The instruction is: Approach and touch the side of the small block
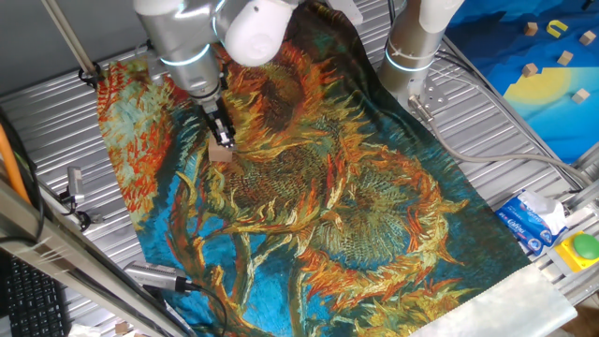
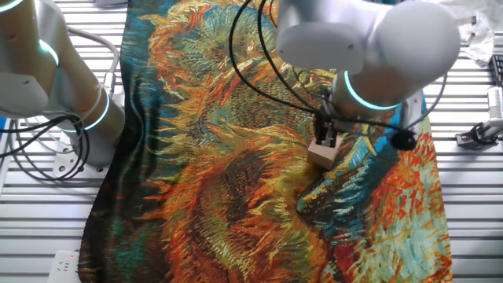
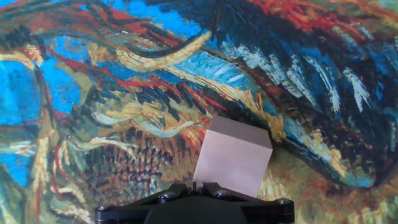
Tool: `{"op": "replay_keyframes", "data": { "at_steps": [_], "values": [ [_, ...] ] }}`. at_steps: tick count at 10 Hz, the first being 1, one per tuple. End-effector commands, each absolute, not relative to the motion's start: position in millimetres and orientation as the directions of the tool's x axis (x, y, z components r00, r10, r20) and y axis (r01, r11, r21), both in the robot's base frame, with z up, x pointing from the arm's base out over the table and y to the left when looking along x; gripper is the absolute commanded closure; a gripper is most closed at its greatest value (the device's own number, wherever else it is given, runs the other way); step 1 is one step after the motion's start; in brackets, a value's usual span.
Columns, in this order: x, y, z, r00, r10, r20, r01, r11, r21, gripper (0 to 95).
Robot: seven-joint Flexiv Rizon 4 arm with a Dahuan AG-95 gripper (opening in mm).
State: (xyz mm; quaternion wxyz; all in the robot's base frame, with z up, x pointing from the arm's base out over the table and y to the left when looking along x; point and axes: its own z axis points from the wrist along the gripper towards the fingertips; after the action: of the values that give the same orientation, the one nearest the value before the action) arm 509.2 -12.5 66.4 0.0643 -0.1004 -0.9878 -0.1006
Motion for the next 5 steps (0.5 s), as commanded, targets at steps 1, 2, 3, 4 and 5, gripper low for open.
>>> {"op": "replay_keyframes", "data": {
  "at_steps": [1, 2, 3, 4, 5],
  "values": [
    [509.7, -10.0, 72.8, -0.979, 0.153, 0.134, 0.161, 0.985, 0.057, 95.0],
    [509.6, -10.0, 73.1, -0.983, 0.133, 0.128, 0.138, 0.99, 0.025, 95.0],
    [508.9, -8.9, 78.2, -0.983, 0.129, 0.129, 0.133, 0.991, 0.024, 95.0],
    [508.2, -8.0, 81.9, -0.983, 0.127, 0.133, 0.131, 0.991, 0.025, 95.0],
    [507.8, -7.3, 84.6, -0.983, 0.126, 0.136, 0.13, 0.991, 0.026, 95.0]
  ]
}}
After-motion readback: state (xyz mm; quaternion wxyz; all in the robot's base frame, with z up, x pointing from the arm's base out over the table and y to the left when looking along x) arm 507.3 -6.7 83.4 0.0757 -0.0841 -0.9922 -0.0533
